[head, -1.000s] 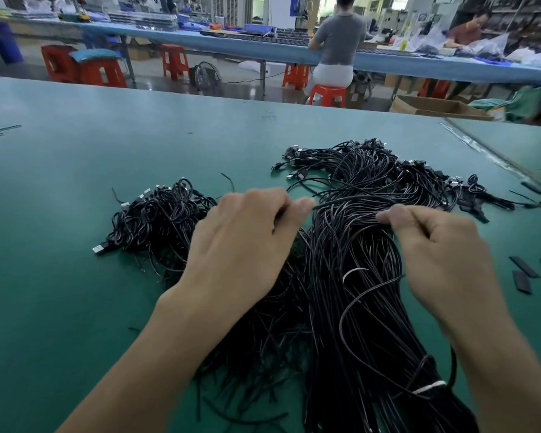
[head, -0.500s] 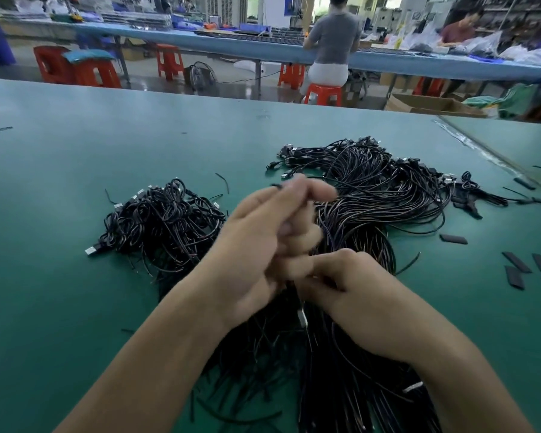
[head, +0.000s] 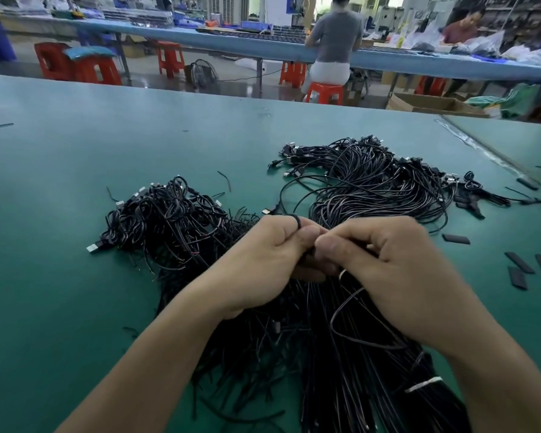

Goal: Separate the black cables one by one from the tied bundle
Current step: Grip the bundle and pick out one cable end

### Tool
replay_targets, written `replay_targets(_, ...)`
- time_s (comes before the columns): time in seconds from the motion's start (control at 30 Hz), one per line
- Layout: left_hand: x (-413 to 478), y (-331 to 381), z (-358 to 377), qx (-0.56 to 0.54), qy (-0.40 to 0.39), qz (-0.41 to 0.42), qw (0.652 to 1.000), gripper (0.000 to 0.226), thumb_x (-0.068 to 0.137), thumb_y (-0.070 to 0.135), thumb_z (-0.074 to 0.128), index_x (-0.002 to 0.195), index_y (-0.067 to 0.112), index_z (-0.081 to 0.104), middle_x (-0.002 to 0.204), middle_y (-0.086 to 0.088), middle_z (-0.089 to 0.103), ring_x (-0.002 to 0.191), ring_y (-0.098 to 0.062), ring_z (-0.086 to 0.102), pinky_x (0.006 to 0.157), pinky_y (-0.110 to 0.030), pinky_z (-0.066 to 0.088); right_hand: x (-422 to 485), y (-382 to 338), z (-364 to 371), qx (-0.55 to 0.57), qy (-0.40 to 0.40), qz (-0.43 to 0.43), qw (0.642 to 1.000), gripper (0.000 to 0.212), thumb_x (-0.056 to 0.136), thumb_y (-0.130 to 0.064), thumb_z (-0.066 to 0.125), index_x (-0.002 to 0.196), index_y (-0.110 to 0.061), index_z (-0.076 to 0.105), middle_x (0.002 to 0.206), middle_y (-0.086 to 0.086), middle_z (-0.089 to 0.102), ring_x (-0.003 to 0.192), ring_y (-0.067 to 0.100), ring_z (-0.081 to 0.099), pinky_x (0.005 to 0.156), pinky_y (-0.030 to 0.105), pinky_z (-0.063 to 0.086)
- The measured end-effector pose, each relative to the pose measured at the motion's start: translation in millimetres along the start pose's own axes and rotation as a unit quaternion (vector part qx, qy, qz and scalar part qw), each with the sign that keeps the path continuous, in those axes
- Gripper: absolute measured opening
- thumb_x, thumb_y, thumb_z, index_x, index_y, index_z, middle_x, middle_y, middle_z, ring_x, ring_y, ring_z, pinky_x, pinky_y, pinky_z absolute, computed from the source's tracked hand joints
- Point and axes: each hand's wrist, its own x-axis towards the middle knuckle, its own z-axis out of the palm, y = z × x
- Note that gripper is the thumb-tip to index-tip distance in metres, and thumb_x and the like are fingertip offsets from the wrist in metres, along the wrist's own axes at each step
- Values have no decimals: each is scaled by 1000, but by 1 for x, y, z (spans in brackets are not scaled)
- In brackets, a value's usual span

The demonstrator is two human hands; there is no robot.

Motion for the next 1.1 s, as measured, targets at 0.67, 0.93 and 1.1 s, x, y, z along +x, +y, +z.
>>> replay_targets(0.67, -1, 20, -9, -445, -67, 46, 892, 47, 96, 34, 44, 101, 2, 77, 84, -4, 75, 75, -15, 75, 62, -22, 59, -4, -10, 25, -29, -65, 93, 993, 35, 97, -54, 39, 78, -30, 57, 51, -9, 46, 48, 10, 40, 49, 32, 37)
replay_targets(0.93, 4, 3, -9, -67, 143, 58, 986, 41, 106, 27, 40, 89, 12, 74, 84, -7, 77, 80, -17, 75, 68, -23, 58, -6, -23, 10, -71, 12, 22, 997, 22, 86, -53, 54, 88, -35, 67, 72, -21, 66, 70, 2, 61, 67, 32, 48)
replay_targets(1.1, -8, 12, 1, -1, -41, -68, 997, 61, 105, 44, 35, 62, 17, 70, 51, -4, 62, 36, -10, 52, 35, -15, 37, -1, -9, 9, 51, 76, 17, 996, 16, 88, -33, 71, 76, -23, 71, 56, -8, 66, 52, 5, 60, 57, 27, 47)
